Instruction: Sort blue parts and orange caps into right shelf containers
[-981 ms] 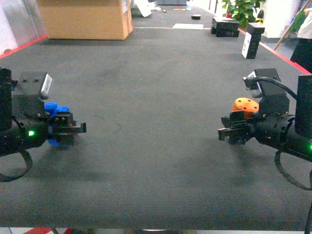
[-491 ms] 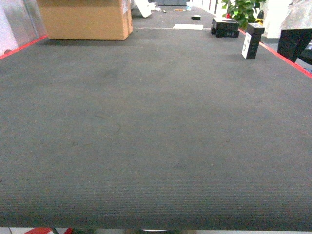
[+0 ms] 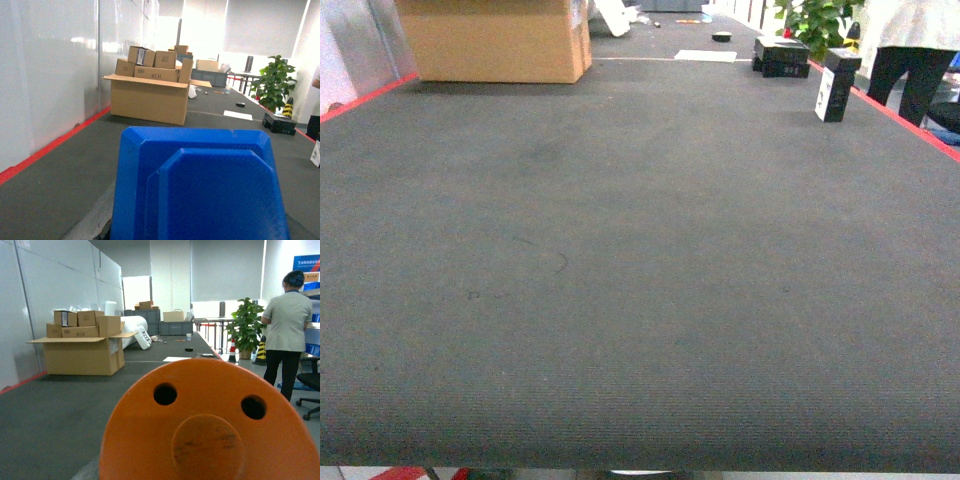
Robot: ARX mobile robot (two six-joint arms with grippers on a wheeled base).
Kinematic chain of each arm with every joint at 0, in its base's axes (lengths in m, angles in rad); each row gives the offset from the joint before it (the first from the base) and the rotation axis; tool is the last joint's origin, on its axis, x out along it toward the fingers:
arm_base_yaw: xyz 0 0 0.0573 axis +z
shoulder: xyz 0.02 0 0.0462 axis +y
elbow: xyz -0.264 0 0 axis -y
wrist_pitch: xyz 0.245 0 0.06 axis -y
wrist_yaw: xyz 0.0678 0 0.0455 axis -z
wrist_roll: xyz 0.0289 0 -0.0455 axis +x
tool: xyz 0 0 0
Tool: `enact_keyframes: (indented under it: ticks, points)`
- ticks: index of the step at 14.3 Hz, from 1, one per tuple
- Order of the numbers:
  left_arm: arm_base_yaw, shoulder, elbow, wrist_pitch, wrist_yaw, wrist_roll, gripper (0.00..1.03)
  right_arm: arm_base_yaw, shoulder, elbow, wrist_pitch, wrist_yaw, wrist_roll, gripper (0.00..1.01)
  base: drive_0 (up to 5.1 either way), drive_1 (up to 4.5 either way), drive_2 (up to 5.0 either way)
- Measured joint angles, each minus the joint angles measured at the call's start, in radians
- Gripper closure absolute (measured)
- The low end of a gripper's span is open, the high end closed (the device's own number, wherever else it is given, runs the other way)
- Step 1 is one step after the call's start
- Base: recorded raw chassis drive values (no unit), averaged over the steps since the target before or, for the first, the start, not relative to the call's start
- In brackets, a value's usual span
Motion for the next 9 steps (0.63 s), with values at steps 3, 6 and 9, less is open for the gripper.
enact_keyframes:
  ticks: [3, 6, 9]
  points:
    - [-0.017, -0.035, -0.004, -0.009, -0.021, 0.026, 0.59, 0.033, -0.097, 0.006, -0.062, 0.053, -0.017, 0.57, 0.0, 0.00, 0.0]
    - [-0.008, -0.044, 0.010, -0.087, 0.004, 0.021, 0.59, 0.032, -0.094, 0.043, -0.200, 0.069, -0.017, 0.57, 0.0, 0.00, 0.0]
    - [0.220, -0.233, -0.148, -0.327, 0.344, -0.003, 0.59, -0.184, -0.212, -0.080, -0.411, -0.134, -0.017, 0.57, 0.0, 0.00, 0.0]
